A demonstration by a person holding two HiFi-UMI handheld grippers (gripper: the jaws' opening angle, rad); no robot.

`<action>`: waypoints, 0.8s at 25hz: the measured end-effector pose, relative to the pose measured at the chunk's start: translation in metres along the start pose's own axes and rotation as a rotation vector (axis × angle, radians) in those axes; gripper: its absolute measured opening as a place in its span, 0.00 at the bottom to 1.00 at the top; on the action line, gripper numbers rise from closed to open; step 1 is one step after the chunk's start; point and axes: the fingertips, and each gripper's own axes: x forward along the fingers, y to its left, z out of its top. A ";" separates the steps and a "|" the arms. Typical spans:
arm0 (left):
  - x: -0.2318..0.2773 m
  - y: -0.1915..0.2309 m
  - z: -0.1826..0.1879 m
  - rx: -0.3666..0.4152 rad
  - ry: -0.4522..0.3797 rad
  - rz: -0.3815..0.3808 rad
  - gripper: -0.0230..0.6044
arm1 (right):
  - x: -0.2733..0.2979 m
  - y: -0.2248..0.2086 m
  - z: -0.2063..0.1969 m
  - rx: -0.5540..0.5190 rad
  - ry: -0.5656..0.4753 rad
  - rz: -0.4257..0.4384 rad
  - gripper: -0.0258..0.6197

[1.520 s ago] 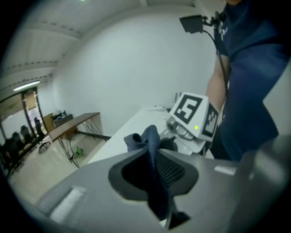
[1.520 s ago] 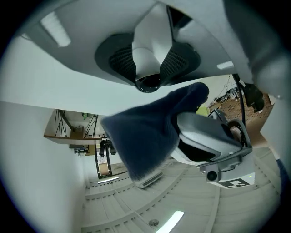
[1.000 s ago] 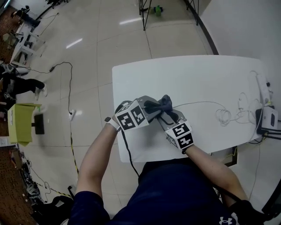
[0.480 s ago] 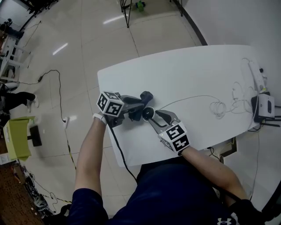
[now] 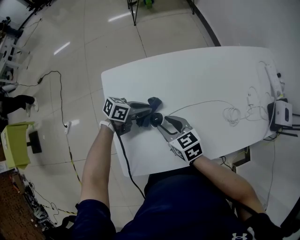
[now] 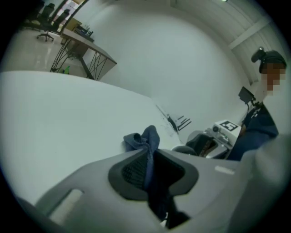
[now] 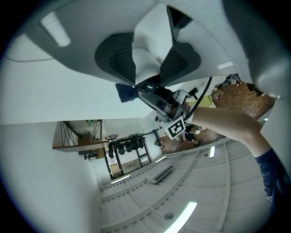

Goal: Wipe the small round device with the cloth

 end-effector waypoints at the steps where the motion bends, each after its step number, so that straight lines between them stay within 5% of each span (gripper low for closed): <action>1: -0.006 -0.005 0.009 0.017 -0.030 0.004 0.12 | 0.000 0.000 -0.001 -0.001 0.002 0.004 0.31; 6: -0.033 -0.073 0.059 0.271 -0.048 -0.004 0.12 | 0.001 -0.002 -0.003 -0.016 0.008 0.019 0.31; 12: -0.014 -0.140 0.062 0.568 0.234 -0.067 0.12 | 0.003 0.001 -0.002 -0.011 0.010 0.021 0.31; 16: 0.003 -0.143 0.042 0.654 0.438 -0.123 0.12 | 0.005 0.003 -0.001 0.001 0.004 0.028 0.32; 20: 0.013 -0.122 0.028 0.633 0.585 -0.159 0.12 | 0.003 0.005 0.005 -0.007 -0.017 0.011 0.32</action>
